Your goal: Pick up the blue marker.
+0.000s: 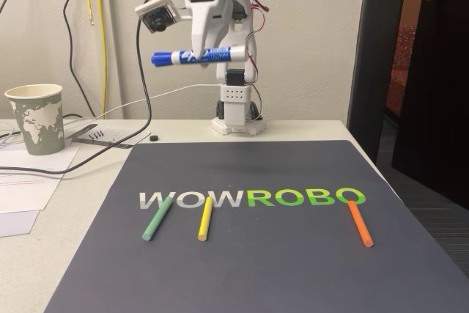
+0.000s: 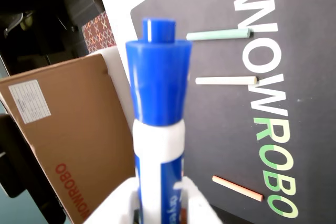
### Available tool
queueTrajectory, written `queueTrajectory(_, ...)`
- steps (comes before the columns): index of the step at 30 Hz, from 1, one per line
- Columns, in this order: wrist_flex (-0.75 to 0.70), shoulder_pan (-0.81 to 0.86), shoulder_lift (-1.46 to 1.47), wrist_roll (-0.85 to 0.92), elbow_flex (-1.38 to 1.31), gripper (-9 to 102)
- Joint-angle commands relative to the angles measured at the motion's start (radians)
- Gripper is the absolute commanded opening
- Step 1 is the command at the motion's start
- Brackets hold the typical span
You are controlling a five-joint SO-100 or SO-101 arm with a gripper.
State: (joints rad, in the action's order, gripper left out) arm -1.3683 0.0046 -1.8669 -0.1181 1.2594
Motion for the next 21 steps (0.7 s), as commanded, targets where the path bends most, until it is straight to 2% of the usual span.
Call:
queueTrajectory(1, 0.005, 0.003, -0.043, -0.015, -0.029, 0)
queueTrajectory(16, 0.006, -0.02, -0.078, 0.026, -0.008, 0)
queueTrajectory(21, 0.083, -0.02, -0.149, 0.031, 0.098, 0)
